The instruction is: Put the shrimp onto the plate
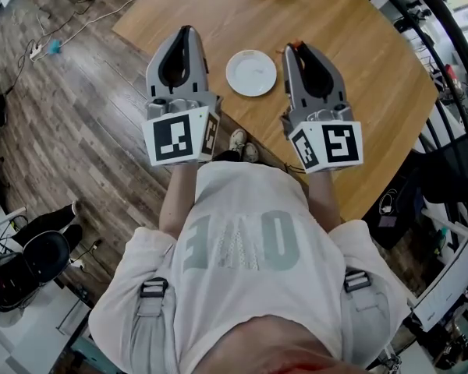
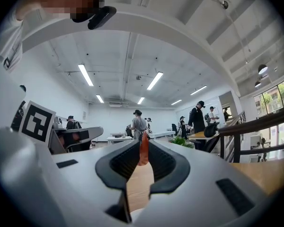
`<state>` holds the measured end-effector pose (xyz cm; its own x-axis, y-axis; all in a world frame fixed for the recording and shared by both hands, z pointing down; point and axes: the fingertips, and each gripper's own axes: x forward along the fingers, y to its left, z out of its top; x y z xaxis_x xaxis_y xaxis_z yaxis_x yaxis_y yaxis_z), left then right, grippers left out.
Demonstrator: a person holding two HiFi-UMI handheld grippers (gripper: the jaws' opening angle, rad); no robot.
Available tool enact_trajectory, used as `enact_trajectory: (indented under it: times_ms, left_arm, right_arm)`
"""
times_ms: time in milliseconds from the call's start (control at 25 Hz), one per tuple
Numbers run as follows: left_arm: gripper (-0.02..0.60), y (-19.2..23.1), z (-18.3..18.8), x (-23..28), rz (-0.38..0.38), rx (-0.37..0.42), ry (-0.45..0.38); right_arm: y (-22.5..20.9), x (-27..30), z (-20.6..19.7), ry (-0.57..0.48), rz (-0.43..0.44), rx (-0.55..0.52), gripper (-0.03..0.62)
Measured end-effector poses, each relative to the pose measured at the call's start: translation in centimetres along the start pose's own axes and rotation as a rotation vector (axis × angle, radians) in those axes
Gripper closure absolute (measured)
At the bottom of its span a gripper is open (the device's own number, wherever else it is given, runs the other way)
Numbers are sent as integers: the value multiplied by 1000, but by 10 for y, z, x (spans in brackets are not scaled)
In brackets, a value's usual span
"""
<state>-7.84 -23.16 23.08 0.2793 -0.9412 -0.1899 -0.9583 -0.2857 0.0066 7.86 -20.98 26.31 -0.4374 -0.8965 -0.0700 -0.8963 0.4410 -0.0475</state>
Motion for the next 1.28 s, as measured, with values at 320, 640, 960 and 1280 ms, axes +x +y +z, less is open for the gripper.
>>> enact_trajectory:
  times_ms: [320,640,960,1280]
  left_arm:
    - [569,6,-11,12,-10,4,11]
    - [569,0,-31,25,-34,2,60]
    - [569,-6,-64,26,-45,3,95]
    - [569,-10,-89,21,-64,-13,127]
  right_arm:
    - [4,20,-6,10,9,-12,531]
    - [-7,43,-30,79,13,4,531]
    - [-17,65,-108,254,11,-6,531]
    - [-14,69,-185,453,31,-36,531]
